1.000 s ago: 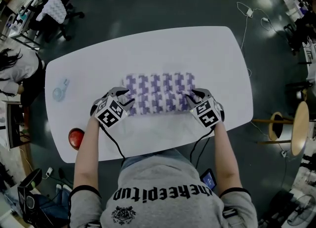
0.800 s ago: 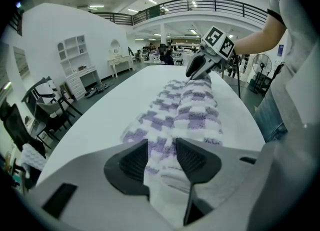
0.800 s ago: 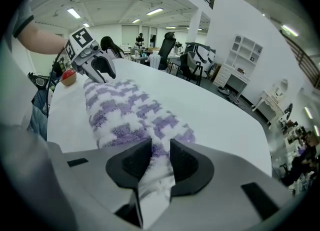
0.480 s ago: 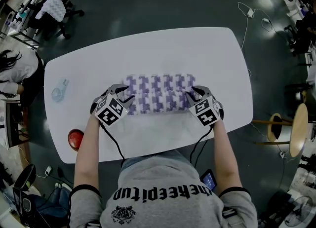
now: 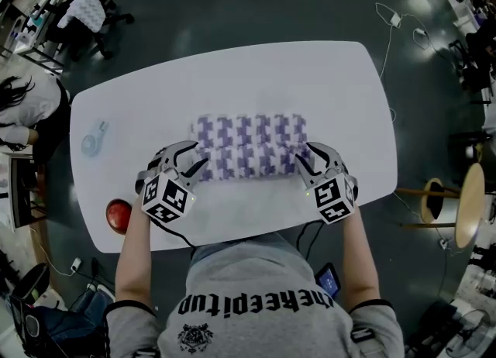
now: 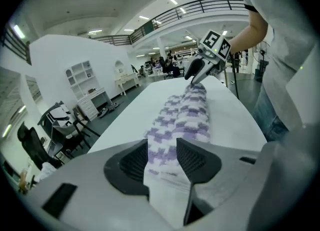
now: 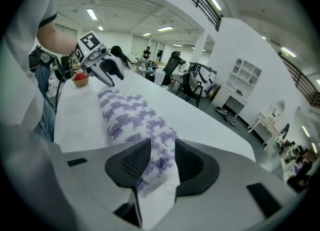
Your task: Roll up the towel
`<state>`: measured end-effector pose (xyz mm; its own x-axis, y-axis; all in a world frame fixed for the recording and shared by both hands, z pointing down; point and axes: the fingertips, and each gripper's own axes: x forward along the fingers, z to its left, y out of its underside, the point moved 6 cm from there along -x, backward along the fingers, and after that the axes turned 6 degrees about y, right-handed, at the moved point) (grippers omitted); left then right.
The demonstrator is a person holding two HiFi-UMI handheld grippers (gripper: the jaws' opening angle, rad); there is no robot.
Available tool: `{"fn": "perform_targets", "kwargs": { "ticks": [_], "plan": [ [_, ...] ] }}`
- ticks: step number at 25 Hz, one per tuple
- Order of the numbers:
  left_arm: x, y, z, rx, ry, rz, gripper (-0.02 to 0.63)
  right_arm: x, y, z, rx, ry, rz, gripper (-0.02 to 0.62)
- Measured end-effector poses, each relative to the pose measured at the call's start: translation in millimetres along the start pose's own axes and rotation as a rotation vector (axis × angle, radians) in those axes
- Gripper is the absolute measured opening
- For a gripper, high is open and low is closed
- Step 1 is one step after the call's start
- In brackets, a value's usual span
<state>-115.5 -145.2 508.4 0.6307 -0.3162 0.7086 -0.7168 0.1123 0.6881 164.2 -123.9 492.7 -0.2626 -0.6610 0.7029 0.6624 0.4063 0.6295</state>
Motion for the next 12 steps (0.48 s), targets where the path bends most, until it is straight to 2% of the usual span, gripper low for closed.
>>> {"fn": "perform_targets", "kwargs": {
  "ticks": [3, 7, 12],
  "plan": [
    [3.1, 7.3, -27.6, 0.044, 0.046, 0.046, 0.186, -7.1, 8.9, 18.9, -0.063, -0.035, 0.006, 0.153],
    [11.1, 23.8, -53.7, 0.024, 0.11, 0.09, 0.188, -6.7, 30.5, 43.6, -0.13, -0.071, 0.054, 0.193],
    [21.5, 36.2, -62.0, 0.033, 0.119, 0.129, 0.225, 5.5, 52.8, 54.6, -0.225, -0.051, 0.112, 0.209]
  ]
}}
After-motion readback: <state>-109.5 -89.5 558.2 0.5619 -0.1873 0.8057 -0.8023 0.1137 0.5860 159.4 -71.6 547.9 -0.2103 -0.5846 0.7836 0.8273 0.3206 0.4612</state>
